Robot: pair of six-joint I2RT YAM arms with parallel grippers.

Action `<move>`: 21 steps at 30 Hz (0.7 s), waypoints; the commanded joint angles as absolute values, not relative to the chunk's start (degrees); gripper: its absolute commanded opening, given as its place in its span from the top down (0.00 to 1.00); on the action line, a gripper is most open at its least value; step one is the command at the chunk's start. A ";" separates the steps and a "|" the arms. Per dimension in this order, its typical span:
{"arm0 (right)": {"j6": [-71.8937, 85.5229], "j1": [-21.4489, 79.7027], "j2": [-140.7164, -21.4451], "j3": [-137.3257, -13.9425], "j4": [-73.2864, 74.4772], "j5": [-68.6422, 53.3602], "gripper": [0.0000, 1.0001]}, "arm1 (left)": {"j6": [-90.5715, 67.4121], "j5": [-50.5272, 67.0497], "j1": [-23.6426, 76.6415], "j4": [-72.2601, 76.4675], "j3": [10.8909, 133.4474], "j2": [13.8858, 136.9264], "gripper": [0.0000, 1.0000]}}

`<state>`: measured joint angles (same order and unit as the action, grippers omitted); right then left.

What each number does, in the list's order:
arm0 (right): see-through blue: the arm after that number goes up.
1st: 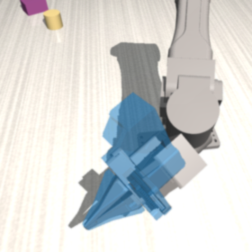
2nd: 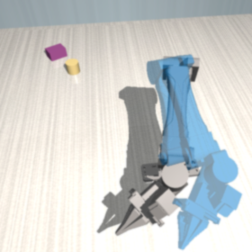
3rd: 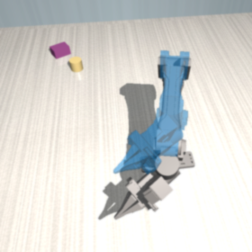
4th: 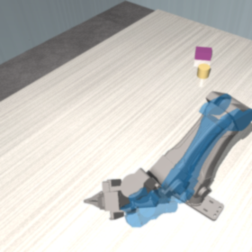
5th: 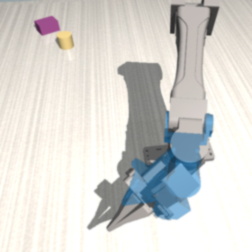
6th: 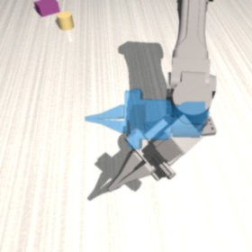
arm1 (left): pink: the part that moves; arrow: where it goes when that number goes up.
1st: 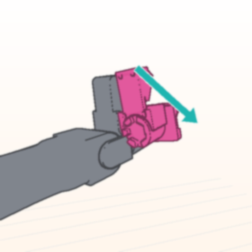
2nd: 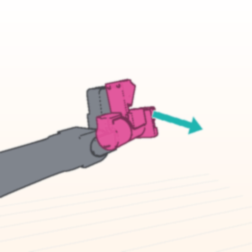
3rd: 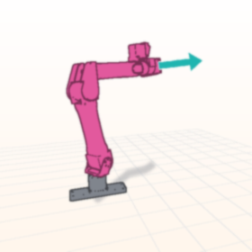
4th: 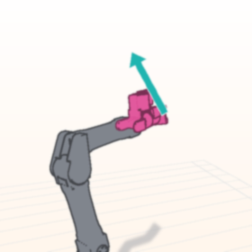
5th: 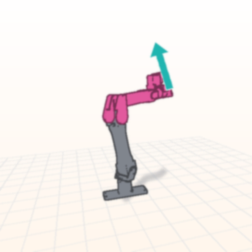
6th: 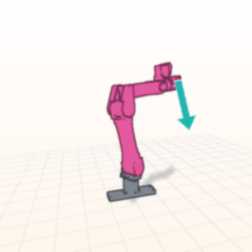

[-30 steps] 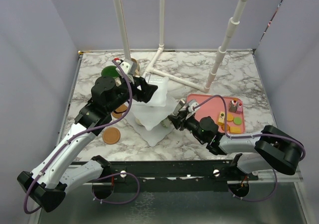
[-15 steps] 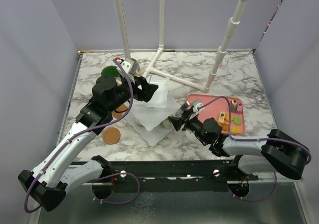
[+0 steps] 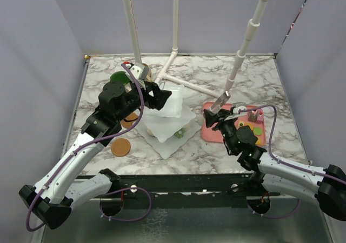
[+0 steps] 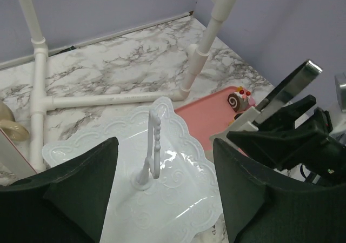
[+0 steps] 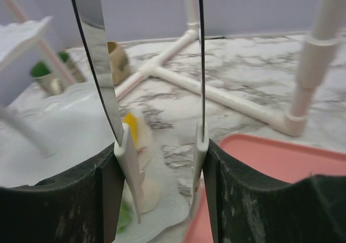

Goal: Serve the afternoon tea
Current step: Pick up the desert from the tray.

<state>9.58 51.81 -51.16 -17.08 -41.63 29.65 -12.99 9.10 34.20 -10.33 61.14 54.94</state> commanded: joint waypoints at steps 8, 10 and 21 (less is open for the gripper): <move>14.81 29.84 -55.60 -25.93 -27.79 40.13 0.47 | -11.93 10.19 34.07 -10.02 63.09 54.28 0.27; 15.19 26.74 -56.67 -27.07 -26.79 41.23 0.47 | -11.72 10.20 34.03 -10.05 63.11 54.13 0.27; 16.38 11.70 -59.04 -27.25 -26.53 40.57 0.47 | -11.67 10.19 34.10 -10.10 62.58 54.26 0.27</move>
<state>14.98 15.16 -58.08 -26.17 -26.83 40.01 -12.36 9.19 34.20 -10.35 61.39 54.81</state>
